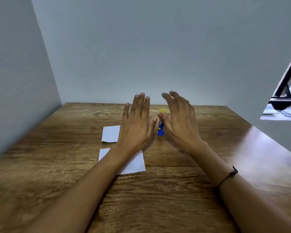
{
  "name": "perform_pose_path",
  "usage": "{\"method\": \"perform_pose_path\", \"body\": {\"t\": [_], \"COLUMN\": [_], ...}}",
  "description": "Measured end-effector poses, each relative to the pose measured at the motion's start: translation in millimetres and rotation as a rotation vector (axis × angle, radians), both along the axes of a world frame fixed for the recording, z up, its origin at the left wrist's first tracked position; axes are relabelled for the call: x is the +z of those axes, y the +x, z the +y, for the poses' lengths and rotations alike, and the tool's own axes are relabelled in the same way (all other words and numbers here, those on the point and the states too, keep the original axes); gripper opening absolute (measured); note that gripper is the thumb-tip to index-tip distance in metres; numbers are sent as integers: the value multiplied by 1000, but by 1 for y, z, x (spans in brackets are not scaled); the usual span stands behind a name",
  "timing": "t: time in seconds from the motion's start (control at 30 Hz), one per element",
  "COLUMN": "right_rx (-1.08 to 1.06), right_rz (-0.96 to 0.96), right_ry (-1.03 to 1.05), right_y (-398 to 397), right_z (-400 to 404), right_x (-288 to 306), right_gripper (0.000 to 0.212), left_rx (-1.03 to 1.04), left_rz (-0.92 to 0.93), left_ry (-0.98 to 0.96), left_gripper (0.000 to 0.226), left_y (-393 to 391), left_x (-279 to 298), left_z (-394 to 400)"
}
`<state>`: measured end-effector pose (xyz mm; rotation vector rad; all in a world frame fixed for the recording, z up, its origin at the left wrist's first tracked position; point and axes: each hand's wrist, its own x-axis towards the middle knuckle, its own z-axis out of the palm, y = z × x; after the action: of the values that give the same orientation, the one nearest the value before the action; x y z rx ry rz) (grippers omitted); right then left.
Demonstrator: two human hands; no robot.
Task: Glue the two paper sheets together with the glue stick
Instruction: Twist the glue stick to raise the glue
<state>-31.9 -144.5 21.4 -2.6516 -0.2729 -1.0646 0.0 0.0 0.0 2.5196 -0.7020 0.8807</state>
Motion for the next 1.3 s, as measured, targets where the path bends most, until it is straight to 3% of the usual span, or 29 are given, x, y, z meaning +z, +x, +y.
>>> {"method": "perform_pose_path", "body": {"t": [0.2, 0.3, 0.47, 0.7, 1.0, 1.17, 1.3], "right_rx": [-22, 11, 154, 202, 268, 359, 226], "right_rz": [95, 65, -11, -29, -118, -120, -61], "right_ry": [-116, -59, 60, 84, 53, 81, 166], "right_y": [14, 16, 10, 2, -5, -11, -4], "right_z": [3, 5, 13, 16, 17, 8, -5], "right_x": [-9, -12, -9, -2, 6, 18, 19], "right_gripper": [38, 31, 22, 23, 15, 30, 28], "left_rx": [-74, -85, -156, -186, -218, -260, -255], "left_rz": [-15, -1, 16, -113, 38, 138, 177], "left_ry": [-121, -202, -137, -147, -360, -359, -386], "left_gripper": [52, 42, 39, 14, 9, 14, 18], "left_y": [-1, -1, -6, -9, -10, -14, -14], "left_x": [-5, -6, -4, 3, 15, 16, 12], "left_z": [-1, 1, -1, -1, -11, -8, -9]}}
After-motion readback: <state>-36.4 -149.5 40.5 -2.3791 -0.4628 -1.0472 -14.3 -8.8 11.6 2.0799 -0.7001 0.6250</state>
